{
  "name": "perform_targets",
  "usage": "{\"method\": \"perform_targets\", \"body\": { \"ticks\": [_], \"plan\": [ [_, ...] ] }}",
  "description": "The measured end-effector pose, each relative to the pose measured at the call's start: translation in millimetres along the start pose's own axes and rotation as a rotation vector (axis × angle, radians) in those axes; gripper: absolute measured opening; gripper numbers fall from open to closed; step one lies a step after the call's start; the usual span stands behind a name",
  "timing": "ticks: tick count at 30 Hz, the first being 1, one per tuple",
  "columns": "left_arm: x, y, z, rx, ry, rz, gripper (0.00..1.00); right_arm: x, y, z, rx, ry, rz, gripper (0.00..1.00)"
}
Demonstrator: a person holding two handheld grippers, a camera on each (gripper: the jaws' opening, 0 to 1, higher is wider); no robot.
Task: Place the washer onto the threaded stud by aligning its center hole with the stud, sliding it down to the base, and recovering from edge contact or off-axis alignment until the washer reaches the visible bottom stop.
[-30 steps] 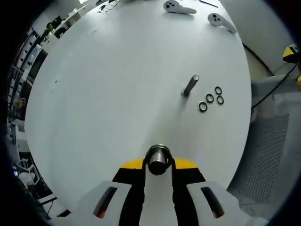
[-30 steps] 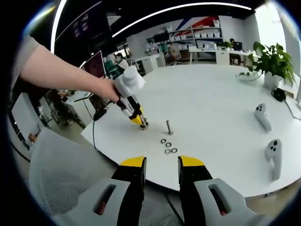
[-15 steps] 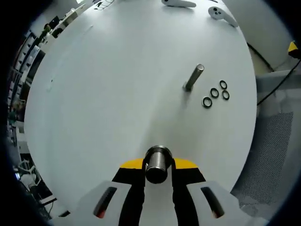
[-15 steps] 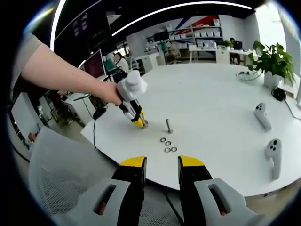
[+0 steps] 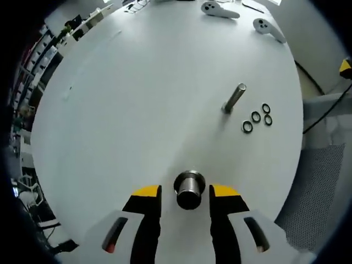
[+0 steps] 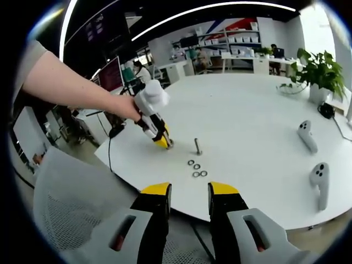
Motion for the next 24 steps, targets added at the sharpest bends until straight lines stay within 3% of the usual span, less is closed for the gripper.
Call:
{"method": "perform_targets", "body": {
  "ticks": [11, 13, 17, 24],
  "plan": [
    [18.6, -5.9, -26.5, -0.074, -0.099, -0.072, 0.31, -0.1, 0.3, 0.3, -0.004, -0.002, -0.007, 0.29],
    [20.3, -8.0, -31.8, -0.076, -0.139, -0.110, 0.31, -0.1, 0.8, 0.0, -0.007, -0.002, -0.003, 0.29],
    [25.2, -18.2, -44.0, -0.071, -0.228, -0.180, 0.31, 0.6, 1.3, 0.9, -0.010, 0.008, -0.010, 0.29],
    [50.3, -42.4, -53.9, -0.076, -0.296, -0.234, 0.32, 1.2, 2.5, 0.6, -0.016, 0.017, -0.016, 0.29]
  ]
}}
Point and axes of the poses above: the point that each gripper's makers call its tool centre point, and the gripper's own axes: z roughly forward along the fingers, y roughly to its left, x roughly out of its underside, the point moved 10 cm from there along -z, roughly backward along the fingers, and after that the axes turned 6 degrees about z, right-handed, at the moved point
